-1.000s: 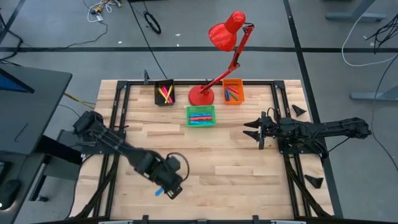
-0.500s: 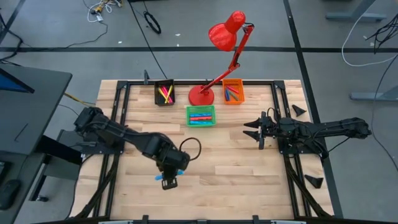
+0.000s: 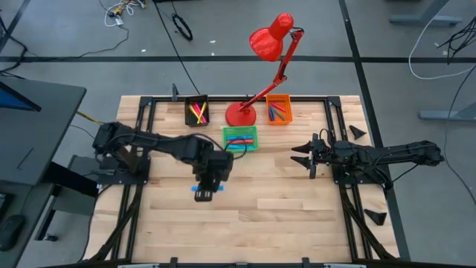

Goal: Pick & Place Markers
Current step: Put the big blue highlighter into the green basket

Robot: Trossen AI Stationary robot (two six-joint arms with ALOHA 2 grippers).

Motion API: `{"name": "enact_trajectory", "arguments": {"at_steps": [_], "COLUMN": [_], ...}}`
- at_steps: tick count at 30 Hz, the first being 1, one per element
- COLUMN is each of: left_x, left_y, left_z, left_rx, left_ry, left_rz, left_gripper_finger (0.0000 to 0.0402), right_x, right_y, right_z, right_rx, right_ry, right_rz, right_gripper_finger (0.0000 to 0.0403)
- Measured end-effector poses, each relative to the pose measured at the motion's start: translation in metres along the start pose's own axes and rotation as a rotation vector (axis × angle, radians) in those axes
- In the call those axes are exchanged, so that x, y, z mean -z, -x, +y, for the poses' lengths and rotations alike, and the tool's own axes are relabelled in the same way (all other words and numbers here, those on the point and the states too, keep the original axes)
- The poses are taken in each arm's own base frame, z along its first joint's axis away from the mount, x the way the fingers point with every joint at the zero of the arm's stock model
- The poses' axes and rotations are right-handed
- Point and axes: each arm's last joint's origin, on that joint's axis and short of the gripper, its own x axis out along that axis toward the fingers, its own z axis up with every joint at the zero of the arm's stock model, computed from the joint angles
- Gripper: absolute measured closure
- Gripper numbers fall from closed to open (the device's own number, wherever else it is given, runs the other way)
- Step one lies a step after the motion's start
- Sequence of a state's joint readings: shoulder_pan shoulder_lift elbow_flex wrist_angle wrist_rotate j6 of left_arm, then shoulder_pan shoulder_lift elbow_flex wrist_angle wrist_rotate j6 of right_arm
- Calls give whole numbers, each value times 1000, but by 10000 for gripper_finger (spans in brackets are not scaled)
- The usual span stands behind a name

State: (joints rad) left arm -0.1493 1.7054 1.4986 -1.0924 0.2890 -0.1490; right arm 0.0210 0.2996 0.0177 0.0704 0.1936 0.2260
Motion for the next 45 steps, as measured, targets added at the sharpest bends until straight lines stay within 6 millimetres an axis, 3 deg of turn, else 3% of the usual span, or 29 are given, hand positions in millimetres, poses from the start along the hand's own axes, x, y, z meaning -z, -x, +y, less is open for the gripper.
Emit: {"name": "enact_trajectory", "arguments": {"at_steps": [11,25,37,45], "left_x": [-3,-57,-96,-99], "left_y": [13,49,45,35], "left_z": [46,113,164,193], "left_rx": [-60,-165,-215,-327], "left_ry": [32,28,11,29], "left_rz": [19,23,1,50], "left_gripper_finger": [334,334,334,334], "right_x": [0,0,0,0], "right_y": [0,0,0,0], "right_z": [0,0,0,0], "right_rx": [0,-1,-1,0], "right_ry": [0,0,0,-1], "right_rz": [0,-1,-1,-2], "right_gripper_finger": [218,218,218,218]}}
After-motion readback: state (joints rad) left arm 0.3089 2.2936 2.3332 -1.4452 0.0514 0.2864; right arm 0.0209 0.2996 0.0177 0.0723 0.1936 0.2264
